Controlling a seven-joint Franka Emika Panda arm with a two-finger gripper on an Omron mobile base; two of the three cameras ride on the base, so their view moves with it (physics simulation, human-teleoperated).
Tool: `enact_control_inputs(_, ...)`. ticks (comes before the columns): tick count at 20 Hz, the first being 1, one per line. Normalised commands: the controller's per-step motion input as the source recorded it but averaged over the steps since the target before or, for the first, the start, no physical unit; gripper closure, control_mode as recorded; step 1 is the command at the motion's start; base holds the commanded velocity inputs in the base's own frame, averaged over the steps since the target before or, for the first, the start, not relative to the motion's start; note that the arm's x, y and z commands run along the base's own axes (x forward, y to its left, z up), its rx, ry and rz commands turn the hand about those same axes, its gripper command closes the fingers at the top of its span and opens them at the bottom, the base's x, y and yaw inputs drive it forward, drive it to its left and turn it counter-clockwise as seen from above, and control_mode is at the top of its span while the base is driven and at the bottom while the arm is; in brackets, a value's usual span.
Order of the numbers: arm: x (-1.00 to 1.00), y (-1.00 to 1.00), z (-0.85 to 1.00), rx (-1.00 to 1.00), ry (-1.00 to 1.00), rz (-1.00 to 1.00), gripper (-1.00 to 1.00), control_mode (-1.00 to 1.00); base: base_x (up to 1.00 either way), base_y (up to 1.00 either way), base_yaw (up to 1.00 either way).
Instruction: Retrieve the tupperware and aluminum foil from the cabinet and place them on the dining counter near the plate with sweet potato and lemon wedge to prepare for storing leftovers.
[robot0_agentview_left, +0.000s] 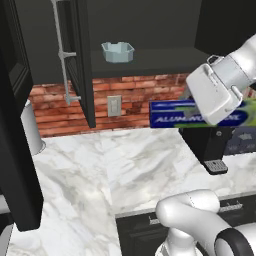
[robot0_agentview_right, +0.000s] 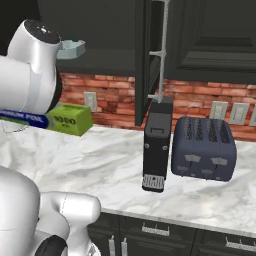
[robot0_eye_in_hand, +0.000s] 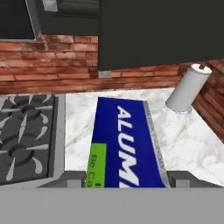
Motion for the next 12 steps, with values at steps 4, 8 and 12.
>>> enact_control_inputs(4, 0.00, 0.00, 0.00, 0.00, 0.00, 0.00, 1.00, 1.00, -1.00, 0.00, 0.00)
enact_control_inputs(8, 0.00, 0.00, 0.00, 0.00, 0.00, 0.00, 1.00, 1.00, -1.00, 0.00, -0.05)
enact_control_inputs(12, 0.00, 0.00, 0.00, 0.00, 0.00, 0.00, 1.00, 1.00, -0.86, -0.38, -0.33)
